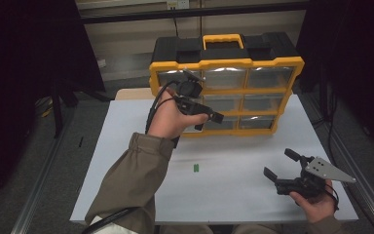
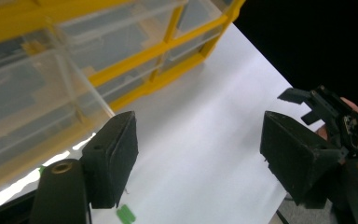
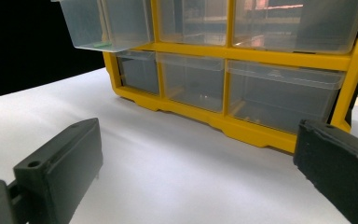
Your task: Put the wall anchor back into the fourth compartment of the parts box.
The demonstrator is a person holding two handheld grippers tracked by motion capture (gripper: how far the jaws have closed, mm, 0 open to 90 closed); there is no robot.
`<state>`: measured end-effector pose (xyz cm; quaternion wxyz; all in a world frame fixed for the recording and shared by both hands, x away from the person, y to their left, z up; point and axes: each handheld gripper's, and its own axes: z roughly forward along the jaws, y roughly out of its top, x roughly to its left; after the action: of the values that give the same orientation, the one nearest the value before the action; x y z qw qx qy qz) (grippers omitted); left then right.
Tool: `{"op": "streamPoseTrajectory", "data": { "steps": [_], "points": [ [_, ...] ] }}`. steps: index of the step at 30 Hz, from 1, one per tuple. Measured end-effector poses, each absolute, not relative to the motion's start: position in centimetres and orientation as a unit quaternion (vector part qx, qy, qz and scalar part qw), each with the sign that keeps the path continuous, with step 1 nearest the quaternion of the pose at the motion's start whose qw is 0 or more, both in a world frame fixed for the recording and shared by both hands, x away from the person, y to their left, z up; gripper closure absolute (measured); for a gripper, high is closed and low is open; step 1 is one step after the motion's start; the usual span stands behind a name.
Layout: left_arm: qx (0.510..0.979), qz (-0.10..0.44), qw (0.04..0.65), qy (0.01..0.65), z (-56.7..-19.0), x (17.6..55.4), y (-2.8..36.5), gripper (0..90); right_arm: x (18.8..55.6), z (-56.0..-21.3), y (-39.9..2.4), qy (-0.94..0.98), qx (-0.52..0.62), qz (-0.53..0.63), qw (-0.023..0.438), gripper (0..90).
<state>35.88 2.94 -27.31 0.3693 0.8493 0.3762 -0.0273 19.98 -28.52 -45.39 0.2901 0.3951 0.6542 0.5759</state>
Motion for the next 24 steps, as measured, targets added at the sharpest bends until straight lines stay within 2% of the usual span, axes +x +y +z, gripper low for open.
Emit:
{"op": "streamPoseTrajectory", "data": {
  "steps": [24],
  "points": [
    [0.873,-0.031,0.358,0.331,-30.7,34.0,1.6,20.5,20.0,-45.4,-28.6,0.653,0.393,0.578,0.291,1.1]
  ]
}}
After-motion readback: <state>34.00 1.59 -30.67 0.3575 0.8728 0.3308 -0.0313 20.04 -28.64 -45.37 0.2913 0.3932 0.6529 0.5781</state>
